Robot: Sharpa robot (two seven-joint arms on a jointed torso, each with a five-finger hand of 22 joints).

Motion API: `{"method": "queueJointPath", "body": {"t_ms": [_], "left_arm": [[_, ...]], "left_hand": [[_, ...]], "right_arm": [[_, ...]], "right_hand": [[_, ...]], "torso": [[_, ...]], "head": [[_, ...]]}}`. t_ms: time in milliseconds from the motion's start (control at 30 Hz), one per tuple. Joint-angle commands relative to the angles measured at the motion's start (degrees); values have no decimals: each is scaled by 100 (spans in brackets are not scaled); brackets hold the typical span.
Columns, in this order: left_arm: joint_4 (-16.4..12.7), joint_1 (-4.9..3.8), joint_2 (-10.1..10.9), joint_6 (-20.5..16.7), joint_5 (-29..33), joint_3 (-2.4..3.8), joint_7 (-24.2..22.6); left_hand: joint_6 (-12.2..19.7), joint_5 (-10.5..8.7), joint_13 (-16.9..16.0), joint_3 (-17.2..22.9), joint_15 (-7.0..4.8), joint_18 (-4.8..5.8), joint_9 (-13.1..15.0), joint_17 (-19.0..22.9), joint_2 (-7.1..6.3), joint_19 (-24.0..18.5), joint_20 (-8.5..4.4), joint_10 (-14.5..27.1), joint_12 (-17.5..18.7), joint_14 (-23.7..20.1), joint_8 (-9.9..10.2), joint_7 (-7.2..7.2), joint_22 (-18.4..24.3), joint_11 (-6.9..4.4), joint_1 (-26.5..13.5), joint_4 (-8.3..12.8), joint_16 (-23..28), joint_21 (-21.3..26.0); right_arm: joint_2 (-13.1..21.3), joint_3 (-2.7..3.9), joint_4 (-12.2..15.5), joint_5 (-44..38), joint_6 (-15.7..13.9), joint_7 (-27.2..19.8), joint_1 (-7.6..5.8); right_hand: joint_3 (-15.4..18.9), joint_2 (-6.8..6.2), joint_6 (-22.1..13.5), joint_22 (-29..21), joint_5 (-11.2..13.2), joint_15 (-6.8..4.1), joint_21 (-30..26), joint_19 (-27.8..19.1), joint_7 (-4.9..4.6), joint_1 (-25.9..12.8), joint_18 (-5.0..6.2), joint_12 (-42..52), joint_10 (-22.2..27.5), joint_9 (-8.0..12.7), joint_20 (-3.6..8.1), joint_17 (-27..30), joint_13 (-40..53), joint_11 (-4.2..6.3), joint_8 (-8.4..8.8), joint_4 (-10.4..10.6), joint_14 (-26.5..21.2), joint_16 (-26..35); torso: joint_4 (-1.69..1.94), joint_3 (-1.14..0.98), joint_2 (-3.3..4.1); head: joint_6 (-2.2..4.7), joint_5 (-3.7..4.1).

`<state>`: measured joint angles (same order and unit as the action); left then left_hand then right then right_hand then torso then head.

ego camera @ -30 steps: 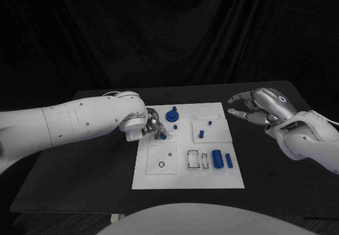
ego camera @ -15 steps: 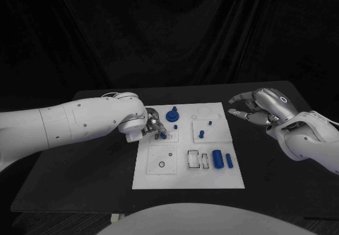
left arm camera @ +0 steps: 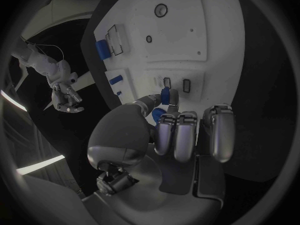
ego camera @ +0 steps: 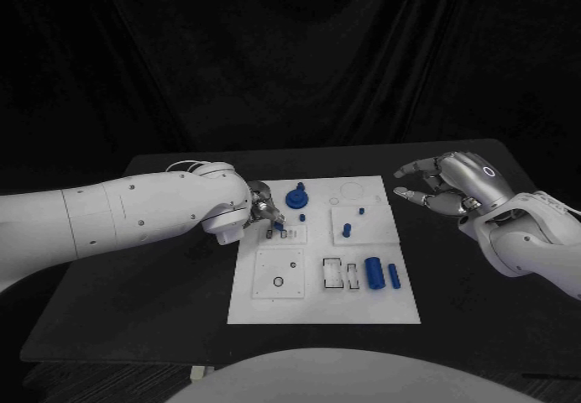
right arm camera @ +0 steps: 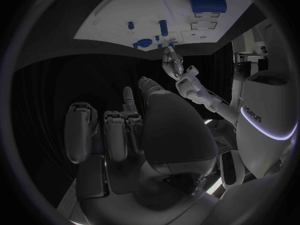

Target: Assemble the parts on the task board

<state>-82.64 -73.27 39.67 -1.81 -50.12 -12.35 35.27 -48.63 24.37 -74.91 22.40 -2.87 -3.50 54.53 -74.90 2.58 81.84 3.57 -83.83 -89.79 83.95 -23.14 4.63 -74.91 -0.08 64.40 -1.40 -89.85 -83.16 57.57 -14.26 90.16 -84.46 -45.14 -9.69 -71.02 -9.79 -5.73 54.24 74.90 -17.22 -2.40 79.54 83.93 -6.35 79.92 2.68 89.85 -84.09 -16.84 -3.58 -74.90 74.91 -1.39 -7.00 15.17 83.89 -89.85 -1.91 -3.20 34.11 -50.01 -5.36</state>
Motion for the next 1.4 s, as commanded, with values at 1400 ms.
{"method": "queueJointPath", "body": {"t_ms": [1400], "left_arm": [[-21,218,-26,-125,-186,2,-149]], "left_hand": [[-76,-168,-1509,238,-51,57,253,-1510,-1,2,-42,-617,-21,605,-51,-120,-566,-61,-142,86,-15,42]], "right_arm": [[10,3,0,63,17,114,30]], "right_hand": [[-14,40,48,1173,6,38,-34,121,-15,6,-14,15,-591,13,-53,-1473,1509,-46,-9,22,603,1]], "torso": [[-6,6,1]], "head": [[1,3]]}}
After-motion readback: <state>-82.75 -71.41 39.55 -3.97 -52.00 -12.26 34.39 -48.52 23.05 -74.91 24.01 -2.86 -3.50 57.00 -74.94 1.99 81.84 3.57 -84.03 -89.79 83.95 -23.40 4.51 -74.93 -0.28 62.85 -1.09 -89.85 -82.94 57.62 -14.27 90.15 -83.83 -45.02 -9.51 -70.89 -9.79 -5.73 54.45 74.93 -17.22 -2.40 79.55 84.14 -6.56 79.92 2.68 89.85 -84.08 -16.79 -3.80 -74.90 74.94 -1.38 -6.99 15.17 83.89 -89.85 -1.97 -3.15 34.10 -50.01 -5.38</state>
